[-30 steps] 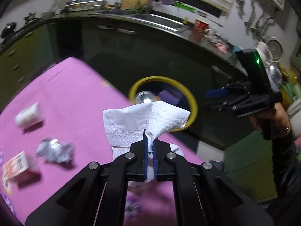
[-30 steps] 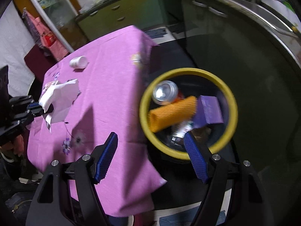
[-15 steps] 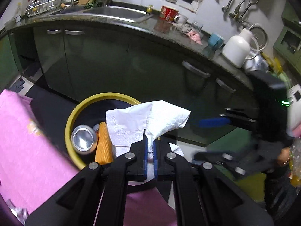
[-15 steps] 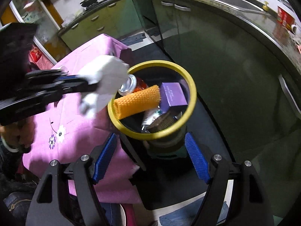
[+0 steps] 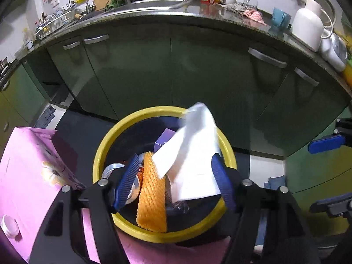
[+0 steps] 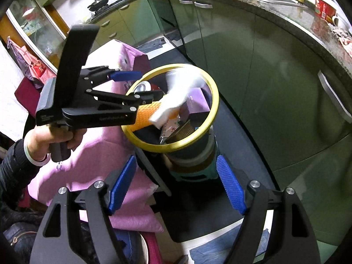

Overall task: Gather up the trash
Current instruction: 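Carry the white tissue over the bin and open the left tool, then grasp the crumpled foil packet with the right tool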

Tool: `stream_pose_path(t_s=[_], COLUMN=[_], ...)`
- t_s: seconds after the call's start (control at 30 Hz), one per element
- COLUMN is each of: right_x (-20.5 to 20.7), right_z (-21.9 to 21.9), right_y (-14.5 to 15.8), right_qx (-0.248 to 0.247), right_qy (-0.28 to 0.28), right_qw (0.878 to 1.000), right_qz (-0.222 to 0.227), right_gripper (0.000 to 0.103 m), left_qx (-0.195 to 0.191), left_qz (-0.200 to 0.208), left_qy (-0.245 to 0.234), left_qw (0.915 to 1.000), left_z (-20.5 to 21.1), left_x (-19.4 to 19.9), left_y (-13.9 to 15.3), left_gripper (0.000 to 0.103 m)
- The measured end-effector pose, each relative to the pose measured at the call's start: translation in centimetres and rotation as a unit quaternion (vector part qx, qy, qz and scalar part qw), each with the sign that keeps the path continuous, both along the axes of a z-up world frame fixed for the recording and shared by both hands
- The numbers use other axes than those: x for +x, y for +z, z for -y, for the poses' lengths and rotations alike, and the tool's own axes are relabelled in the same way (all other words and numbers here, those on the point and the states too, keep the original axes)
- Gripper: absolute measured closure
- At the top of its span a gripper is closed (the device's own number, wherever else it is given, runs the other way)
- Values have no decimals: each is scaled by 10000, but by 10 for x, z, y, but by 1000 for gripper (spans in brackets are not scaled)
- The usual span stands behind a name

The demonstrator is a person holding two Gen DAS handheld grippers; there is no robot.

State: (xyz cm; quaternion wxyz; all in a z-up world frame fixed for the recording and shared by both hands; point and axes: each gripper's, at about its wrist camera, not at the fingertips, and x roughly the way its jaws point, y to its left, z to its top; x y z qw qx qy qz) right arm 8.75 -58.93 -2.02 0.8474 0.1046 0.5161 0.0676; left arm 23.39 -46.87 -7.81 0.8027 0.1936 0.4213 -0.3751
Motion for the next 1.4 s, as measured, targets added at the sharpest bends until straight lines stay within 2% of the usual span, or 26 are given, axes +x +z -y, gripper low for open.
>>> stream_pose_path(t_s=[0.2, 0.37, 0.43, 0.53, 0.63, 0.77, 0.9, 1.07, 1.23, 1.4], right_x=[-1, 2, 6, 21, 43, 73, 97, 128, 167, 197], right_z=[-4, -17, -31, -64, -114, -182, -260, -339, -391, -424], right_y=[4, 9, 13, 24, 32, 30, 20, 4, -13, -44], right_qx=[-23, -19, -4, -10, -31, 12, -62, -294, -661, -842], right_qy=[37, 165, 310, 754, 1367, 2092, 2905, 3504, 3781, 3963], right_qw=[10000, 9998, 9994, 9967, 9895, 9764, 9552, 9347, 9228, 9140], right_qz=[57, 99, 152, 306, 470, 535, 561, 514, 345, -222], right_gripper=[27, 27, 27, 27, 27, 27, 27, 27, 27, 34], left_qx=[-475, -1033, -1217, -1273, -1225, -1236, -1279, -1268, -1363, -1416], left_qz=[-15, -53, 109, 453, 719, 886, 867, 930, 906, 761], left_qy=[411, 883, 1055, 1392, 1958, 2860, 3421, 3644, 3636, 3594], left_qw=[9980, 9907, 9869, 9810, 9703, 9461, 9269, 9179, 9171, 9192], left_z=[-50, -130, -171, -226, -287, -365, -419, -448, -453, -458], left_x=[-10, -43, -66, -99, -128, -156, -172, -185, -186, -184], left_y=[37, 69, 82, 92, 96, 100, 99, 99, 96, 88], left_gripper=[37, 33, 30, 25, 24, 21, 20, 20, 19, 19])
